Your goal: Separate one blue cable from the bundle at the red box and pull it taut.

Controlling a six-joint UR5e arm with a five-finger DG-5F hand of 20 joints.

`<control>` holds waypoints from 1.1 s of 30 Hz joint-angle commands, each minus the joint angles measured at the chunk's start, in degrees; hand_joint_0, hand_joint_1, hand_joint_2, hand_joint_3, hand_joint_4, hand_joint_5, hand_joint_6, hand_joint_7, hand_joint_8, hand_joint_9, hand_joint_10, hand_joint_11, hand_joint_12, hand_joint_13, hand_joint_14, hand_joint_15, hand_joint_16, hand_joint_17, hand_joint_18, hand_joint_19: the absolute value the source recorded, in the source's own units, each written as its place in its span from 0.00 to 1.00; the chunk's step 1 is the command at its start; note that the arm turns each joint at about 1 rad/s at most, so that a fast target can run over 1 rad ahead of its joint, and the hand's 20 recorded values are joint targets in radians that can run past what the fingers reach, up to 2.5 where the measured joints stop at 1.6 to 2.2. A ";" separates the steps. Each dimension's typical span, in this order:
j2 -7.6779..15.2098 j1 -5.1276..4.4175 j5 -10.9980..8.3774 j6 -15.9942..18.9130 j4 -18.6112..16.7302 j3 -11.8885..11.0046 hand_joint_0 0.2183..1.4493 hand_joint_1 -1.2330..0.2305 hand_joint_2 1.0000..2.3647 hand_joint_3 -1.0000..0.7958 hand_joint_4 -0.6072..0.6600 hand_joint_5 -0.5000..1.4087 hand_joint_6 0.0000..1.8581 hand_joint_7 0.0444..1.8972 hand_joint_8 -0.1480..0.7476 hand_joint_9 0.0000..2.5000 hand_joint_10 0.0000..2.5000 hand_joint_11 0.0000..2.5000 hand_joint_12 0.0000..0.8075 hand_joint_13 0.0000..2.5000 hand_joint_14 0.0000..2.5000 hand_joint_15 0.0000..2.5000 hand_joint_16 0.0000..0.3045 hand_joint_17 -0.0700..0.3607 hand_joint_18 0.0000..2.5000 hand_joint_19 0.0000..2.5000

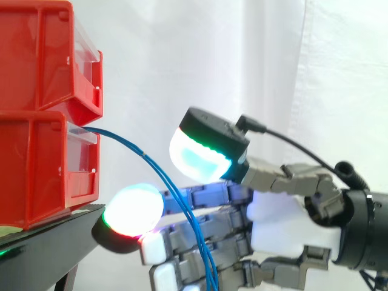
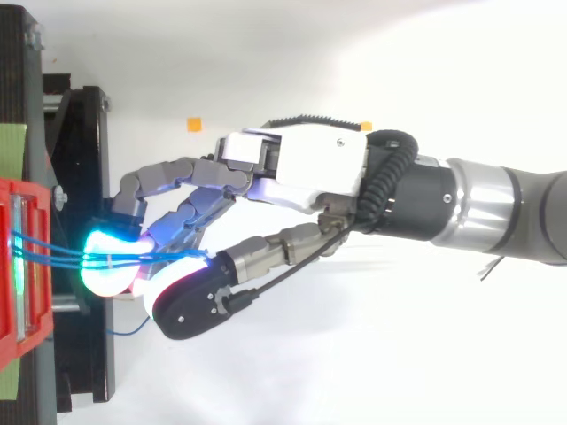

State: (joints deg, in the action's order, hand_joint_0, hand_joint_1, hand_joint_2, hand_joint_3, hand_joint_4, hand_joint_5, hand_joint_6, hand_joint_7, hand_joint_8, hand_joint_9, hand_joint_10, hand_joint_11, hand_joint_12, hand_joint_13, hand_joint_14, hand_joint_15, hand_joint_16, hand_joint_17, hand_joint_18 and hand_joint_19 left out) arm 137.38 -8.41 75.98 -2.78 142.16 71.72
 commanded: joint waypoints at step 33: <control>2.28 2.44 7.86 8.75 -0.39 -2.46 0.33 0.40 0.01 0.36 0.67 0.18 0.27 0.63 0.56 0.31 0.00 0.30 0.51 0.38 0.01 0.27 0.17 0.44 0.34 0.27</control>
State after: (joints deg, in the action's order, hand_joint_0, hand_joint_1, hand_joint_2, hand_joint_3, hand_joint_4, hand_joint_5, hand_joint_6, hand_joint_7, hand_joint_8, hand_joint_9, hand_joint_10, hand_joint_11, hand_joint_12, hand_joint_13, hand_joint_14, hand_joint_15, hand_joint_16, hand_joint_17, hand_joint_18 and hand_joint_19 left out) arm 139.65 -6.23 83.72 5.98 141.79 69.27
